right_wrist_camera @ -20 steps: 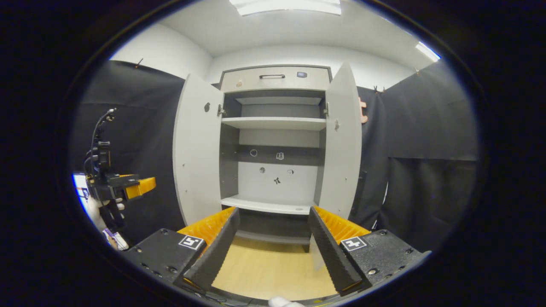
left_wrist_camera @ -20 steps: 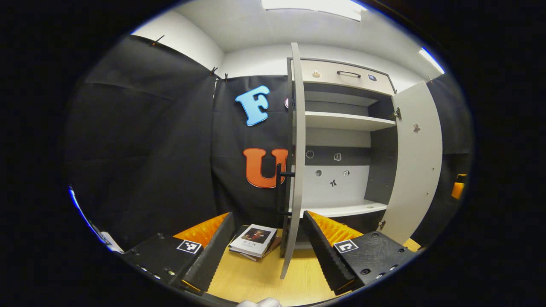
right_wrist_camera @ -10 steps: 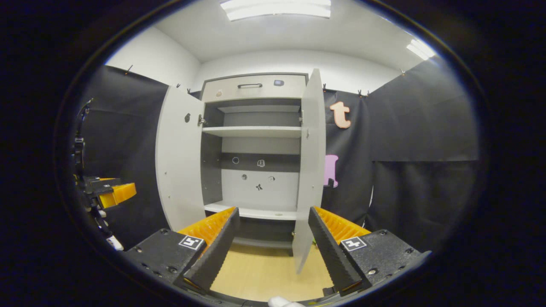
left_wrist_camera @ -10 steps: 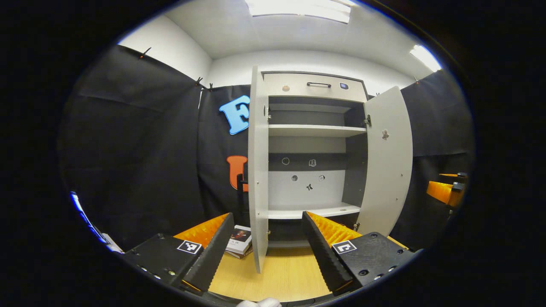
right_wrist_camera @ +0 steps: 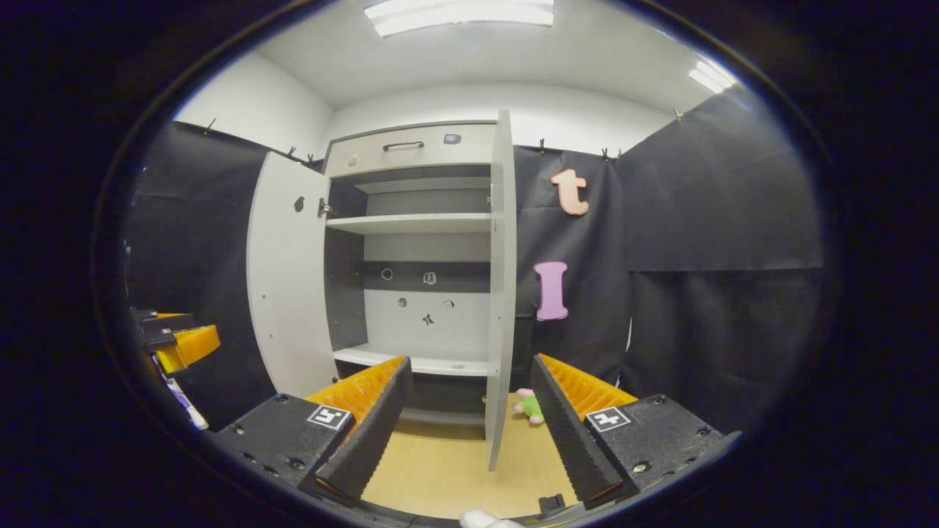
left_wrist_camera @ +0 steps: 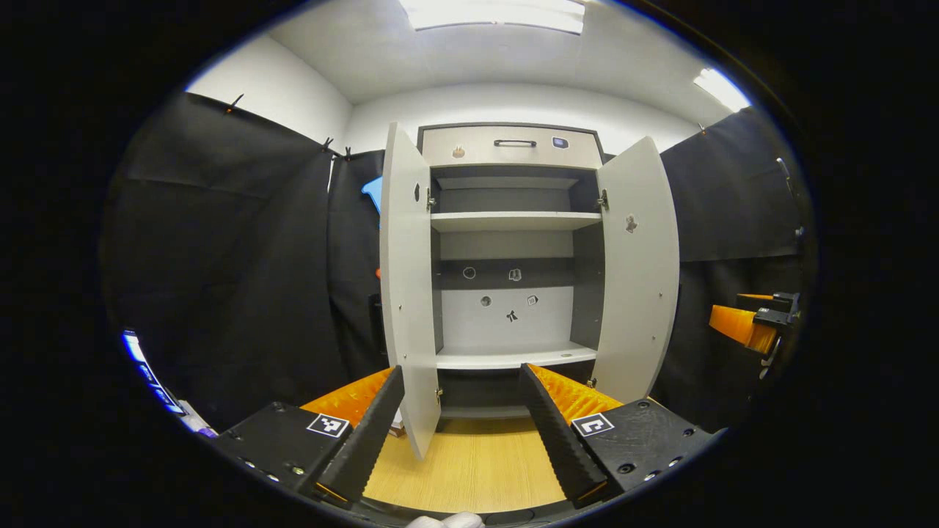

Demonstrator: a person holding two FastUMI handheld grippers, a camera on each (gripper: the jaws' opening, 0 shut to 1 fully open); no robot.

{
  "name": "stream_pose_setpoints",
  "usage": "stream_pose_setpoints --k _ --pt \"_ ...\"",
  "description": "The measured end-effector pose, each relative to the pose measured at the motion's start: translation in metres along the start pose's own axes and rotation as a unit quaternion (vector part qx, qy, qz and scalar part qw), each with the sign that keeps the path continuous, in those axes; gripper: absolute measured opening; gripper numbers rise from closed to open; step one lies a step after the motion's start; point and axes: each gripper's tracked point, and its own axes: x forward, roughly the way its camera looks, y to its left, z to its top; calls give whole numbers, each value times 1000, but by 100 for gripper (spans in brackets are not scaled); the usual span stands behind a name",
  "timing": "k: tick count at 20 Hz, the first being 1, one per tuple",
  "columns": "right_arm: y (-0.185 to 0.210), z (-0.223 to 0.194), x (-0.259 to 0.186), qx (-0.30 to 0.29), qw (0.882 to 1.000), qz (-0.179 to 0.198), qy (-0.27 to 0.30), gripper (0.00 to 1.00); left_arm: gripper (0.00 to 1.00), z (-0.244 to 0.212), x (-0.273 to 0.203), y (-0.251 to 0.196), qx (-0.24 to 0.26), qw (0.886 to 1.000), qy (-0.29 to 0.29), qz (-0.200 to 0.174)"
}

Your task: Open the right door of the double-door shoe cabinet with the right hand, and open the left door with the left hand.

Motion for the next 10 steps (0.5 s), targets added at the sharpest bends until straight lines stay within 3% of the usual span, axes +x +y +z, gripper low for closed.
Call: stream_pose_setpoints --k 10 --pt "-3 -1 -5 9 1000 -7 -2 100 94 1 1 -6 4 1000 3 1"
